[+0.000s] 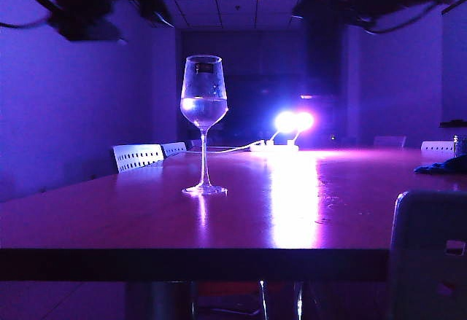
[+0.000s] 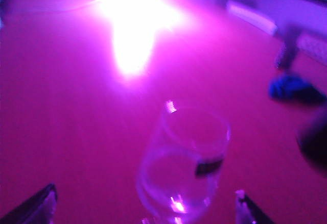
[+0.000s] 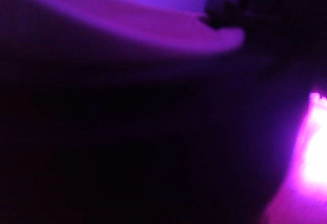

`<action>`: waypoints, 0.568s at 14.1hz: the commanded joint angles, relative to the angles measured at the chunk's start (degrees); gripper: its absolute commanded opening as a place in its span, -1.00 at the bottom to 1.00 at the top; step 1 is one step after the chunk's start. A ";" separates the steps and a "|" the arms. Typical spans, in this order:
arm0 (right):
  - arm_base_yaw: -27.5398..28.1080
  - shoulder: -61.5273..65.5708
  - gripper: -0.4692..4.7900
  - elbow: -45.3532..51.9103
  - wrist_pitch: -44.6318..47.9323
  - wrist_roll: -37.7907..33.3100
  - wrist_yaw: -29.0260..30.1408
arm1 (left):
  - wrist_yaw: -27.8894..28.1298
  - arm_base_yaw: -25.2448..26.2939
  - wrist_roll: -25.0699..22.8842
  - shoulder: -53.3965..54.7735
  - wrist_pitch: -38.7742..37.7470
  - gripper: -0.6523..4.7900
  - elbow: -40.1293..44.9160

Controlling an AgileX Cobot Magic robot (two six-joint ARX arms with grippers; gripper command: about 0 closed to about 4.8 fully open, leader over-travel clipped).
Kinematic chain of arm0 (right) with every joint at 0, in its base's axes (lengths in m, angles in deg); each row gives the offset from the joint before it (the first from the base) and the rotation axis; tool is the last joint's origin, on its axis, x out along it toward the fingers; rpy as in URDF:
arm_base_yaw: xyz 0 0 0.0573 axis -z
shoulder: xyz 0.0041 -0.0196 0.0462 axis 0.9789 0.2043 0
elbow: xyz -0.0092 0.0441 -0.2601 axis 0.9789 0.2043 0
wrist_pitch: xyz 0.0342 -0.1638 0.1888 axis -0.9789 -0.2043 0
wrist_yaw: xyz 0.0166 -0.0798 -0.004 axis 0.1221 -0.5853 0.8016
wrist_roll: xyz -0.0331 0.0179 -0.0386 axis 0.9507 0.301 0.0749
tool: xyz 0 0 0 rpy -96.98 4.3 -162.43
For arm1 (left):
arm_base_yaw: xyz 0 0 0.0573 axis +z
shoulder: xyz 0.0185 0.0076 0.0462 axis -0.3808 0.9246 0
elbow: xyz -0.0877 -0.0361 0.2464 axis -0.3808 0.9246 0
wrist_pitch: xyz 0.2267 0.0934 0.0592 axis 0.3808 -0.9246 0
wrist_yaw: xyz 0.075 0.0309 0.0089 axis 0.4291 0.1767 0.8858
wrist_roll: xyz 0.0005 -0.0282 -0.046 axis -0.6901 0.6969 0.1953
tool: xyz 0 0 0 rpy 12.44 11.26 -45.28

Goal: Pick up the black thermos cup, pour some water from it into the stemmed glass, and then put the thermos cup back on the table.

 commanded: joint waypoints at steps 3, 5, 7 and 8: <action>-0.68 15.54 -0.41 -20.72 -0.39 5.97 -0.04 | -2.47 -0.98 -0.20 2.95 -1.81 1.00 -1.40; -2.54 21.57 -0.41 -28.44 -4.15 10.49 -0.07 | -2.54 -1.55 -0.20 3.32 -1.46 1.00 -1.44; -4.63 24.63 -0.41 -33.59 -8.57 20.46 -0.57 | -2.80 -2.58 -0.11 5.05 -1.51 1.00 -2.45; -5.81 25.33 -0.41 -34.29 -8.52 23.08 -2.34 | -3.37 -3.04 -0.13 6.08 -2.54 1.00 -3.76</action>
